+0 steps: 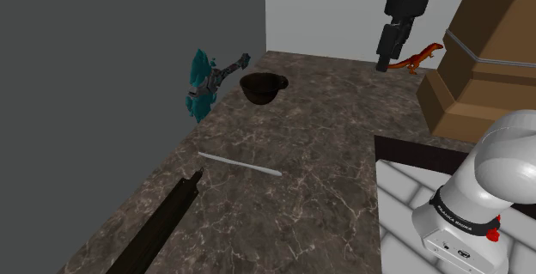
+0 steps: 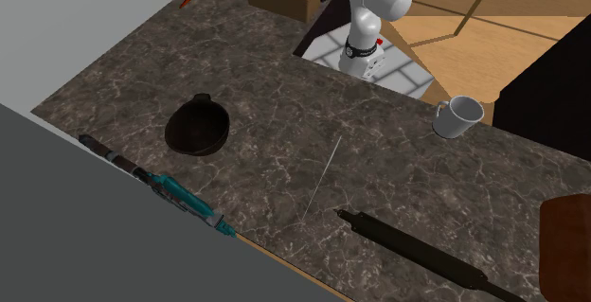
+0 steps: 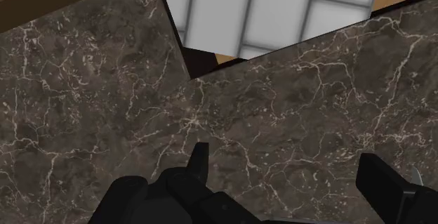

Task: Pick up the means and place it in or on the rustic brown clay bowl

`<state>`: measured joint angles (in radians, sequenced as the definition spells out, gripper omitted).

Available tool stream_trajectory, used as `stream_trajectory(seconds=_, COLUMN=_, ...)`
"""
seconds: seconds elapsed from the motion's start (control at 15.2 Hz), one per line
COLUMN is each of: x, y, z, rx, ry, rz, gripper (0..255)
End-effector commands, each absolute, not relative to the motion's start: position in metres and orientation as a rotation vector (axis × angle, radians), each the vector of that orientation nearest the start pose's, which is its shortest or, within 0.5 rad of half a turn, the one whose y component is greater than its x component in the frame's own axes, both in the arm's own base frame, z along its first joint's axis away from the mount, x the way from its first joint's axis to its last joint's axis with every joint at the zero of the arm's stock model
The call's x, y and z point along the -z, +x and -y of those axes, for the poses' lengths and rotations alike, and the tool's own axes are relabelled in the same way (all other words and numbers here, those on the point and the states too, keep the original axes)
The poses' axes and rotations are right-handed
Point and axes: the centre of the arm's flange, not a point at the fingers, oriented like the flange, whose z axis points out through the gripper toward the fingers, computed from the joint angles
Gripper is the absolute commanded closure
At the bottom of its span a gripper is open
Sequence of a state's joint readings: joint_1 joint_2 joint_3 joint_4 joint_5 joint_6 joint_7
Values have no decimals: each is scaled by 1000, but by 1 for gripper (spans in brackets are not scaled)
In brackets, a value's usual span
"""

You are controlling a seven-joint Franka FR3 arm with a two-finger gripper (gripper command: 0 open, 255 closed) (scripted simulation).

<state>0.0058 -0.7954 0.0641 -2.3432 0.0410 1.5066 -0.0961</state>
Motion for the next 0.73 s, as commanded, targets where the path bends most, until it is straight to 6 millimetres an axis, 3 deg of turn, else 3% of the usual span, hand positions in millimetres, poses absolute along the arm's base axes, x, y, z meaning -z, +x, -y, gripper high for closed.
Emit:
stream_trajectory(seconds=0.0, x=-593, y=297, z=-32, rx=-67, ry=-3136, rz=232, gripper=0)
stream_trajectory(seconds=0.66, x=-530, y=362, z=-129, rx=-71, ry=-3120, rz=412, gripper=0)
